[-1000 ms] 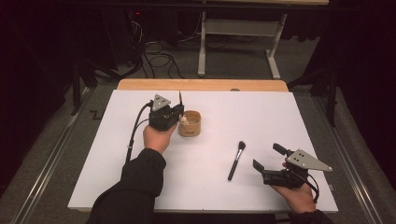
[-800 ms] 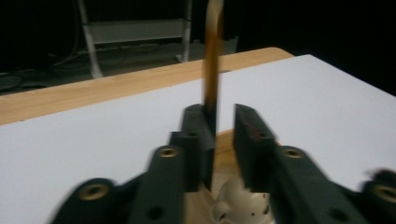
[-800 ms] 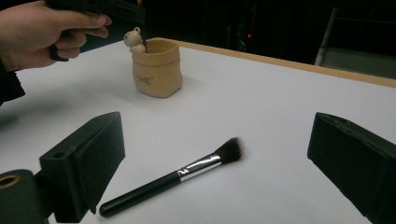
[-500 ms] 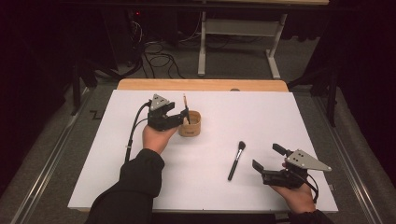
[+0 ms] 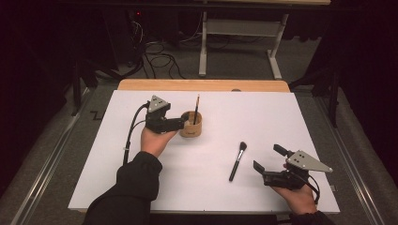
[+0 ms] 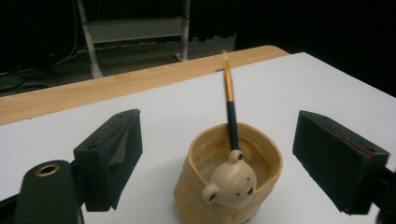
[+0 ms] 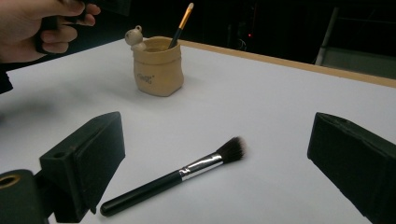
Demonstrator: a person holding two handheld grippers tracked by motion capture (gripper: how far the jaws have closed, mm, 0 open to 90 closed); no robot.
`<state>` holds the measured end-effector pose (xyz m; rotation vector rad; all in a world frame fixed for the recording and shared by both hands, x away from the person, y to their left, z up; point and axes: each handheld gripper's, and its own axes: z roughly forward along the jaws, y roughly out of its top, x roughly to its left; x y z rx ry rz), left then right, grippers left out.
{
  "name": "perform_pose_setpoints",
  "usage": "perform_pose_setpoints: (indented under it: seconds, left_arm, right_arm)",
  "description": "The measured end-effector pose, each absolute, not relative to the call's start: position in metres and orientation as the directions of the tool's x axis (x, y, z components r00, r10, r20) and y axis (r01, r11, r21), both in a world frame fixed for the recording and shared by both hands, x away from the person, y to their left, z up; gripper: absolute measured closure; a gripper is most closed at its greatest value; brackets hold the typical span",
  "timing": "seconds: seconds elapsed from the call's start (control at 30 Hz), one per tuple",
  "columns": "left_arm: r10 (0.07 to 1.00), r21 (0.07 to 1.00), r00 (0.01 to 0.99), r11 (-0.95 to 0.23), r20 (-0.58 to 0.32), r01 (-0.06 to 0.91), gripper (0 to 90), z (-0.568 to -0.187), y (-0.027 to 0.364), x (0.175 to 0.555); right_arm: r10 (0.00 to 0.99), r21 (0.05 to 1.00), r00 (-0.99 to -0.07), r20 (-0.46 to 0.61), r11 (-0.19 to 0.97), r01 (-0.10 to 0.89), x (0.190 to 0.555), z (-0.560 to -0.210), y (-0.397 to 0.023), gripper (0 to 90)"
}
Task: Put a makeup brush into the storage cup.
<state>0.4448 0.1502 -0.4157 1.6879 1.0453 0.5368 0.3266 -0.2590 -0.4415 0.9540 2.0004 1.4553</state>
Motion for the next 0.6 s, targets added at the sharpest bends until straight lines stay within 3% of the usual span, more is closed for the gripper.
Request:
perform_pose_setpoints:
  seconds: [0.3,0.6]
  left_arm:
    - [0.852,0.913,0.509,-0.106,-0.120,0.393,0.2,-0.421,0.157,0.430]
    - [0.852,0.916,0.507,-0.094,-0.128,0.389,0.1,-0.425,0.164,0.411]
  right_arm:
    - [0.768,0.948,-0.640,0.012,0.195,0.252,0.327,-0.442,-0.258,4.9]
    - [0.769,0.947,-0.639,0.012,0.197,0.254,0.326,-0.442,-0.257,4.9]
